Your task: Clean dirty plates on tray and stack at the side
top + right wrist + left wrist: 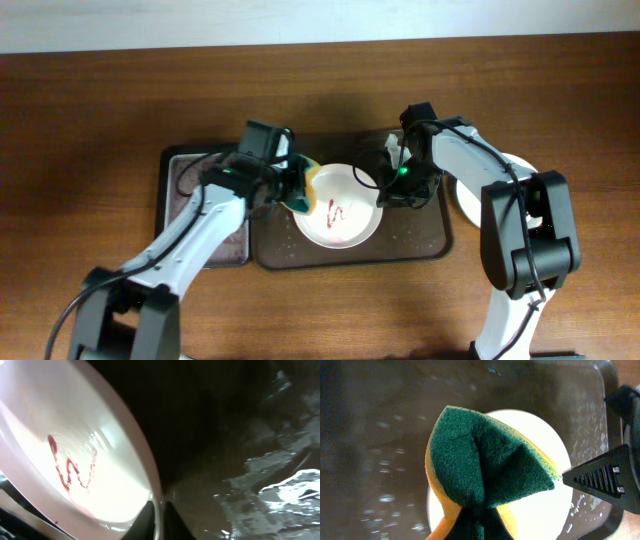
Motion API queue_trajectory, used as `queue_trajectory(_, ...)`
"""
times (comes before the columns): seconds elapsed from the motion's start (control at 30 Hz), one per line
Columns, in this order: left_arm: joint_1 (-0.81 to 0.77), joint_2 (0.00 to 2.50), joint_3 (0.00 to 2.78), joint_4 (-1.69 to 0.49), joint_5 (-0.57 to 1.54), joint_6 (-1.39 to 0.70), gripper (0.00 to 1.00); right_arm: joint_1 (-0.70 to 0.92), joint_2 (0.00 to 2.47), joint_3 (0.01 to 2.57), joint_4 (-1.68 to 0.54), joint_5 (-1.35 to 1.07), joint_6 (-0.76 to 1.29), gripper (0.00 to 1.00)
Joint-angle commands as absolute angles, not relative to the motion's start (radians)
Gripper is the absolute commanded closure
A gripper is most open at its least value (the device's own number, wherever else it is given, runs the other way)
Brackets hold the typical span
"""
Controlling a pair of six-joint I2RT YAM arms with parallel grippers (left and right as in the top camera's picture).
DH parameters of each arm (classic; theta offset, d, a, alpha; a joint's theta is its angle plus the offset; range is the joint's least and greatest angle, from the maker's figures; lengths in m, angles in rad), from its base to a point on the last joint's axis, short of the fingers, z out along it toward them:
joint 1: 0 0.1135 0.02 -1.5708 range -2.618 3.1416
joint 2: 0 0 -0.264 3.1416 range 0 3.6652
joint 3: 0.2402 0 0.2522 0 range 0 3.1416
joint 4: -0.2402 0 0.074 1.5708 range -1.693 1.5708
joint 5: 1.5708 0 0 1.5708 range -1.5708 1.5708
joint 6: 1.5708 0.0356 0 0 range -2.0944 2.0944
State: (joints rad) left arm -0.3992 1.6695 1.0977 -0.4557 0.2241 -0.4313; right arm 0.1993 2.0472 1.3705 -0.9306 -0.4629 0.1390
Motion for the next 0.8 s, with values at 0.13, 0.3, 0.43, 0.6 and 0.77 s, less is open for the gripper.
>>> queue_trajectory(0.13,-0.494,1.768,1.114,-0.371,0.213,-0.619,1.0,0.216,2.06,1.361,-0.929,-0.486,0.139,0.96)
queue_trajectory(0.3,-0.531,1.819,1.114,-0.352,0.212,-0.628,1.0,0.216,2.06,1.361,-0.928,-0.486,0.139,0.96)
queue_trajectory(0.43,-0.558,1.862,1.114,-0.352,0.208,-0.575,1.0,0.216,2.06,1.361,-0.928,-0.486,0.139,0.96)
queue_trajectory(0.6,-0.611,1.906,1.114,-0.352,0.035,-0.522,1.0,0.216,2.06,1.361,-0.929,-0.486,0.139,0.96)
queue_trajectory(0.77,-0.644,1.914,1.114,-0.344,-0.068,-0.377,1.0,0.216,2.06,1.361,-0.928,-0.486,0.139,0.96)
